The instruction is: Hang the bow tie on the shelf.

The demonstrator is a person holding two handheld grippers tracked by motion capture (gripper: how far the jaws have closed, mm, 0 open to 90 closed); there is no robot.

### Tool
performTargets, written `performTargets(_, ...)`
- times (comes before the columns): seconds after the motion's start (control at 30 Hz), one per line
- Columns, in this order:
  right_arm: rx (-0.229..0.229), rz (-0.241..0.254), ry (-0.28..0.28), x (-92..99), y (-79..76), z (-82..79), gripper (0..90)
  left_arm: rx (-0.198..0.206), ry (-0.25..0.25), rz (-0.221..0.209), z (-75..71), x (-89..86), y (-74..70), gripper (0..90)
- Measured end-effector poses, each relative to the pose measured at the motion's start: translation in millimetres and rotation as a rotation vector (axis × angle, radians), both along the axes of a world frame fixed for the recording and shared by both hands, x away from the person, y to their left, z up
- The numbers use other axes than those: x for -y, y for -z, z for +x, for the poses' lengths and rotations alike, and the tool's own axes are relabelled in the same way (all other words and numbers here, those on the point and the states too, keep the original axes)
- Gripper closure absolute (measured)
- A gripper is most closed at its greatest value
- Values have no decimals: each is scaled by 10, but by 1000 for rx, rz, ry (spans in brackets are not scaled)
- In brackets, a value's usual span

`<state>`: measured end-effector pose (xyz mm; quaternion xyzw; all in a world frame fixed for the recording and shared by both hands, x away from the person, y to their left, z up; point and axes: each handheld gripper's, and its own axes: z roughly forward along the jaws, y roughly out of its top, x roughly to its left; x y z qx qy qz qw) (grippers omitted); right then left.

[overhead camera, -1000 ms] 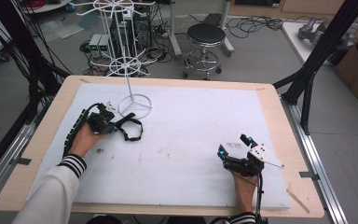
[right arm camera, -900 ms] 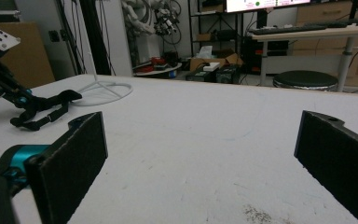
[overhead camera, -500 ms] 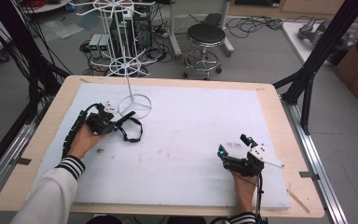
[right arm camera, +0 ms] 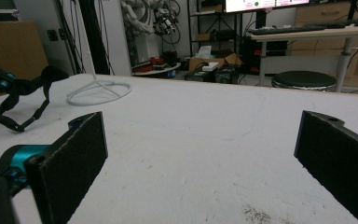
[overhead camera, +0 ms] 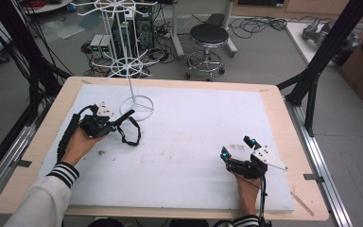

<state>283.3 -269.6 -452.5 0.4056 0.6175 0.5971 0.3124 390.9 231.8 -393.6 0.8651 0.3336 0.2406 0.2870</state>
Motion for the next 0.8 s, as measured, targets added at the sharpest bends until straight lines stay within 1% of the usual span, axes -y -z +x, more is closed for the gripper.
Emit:
performTargets(0.13, 0, 0, -1, 0, 0, 0, 14, 29, 19, -17, -73, -10, -79, 860)
performTargets(0.2, 0, 0, -1, -1, 0, -1, 15, 59, 35, -25, -119, -7, -117, 860)
performTargets(0.27, 0, 2, -3, 2, 1, 0, 14, 78, 46, -41, -154, -7, -157, 860)
performTargets(0.33, 0, 2, -3, 5, 0, 2, 14, 95, 52, -46, -185, -5, -186, 860)
performTargets(0.53, 0, 2, -3, 2, 0, 0, 14, 119, 64, -58, -250, 4, -241, 860)
performTargets(0.57, -1, 1, -4, 3, 0, 0, 14, 133, 68, -66, -278, 6, -266, 860)
performTargets(0.67, -1, 1, -1, 1, 0, 0, 15, 154, 74, -84, -320, -6, -312, 860)
performTargets(0.73, 0, 0, 0, 1, 0, 0, 14, 158, 74, -90, -332, -9, -323, 860)
performTargets(0.77, -1, 0, -1, 0, 0, 0, 14, 187, 81, -103, -364, -23, -357, 860)
performTargets(0.8, -1, -1, -1, -1, 0, -1, 14, 198, 76, -112, -377, -33, -375, 860)
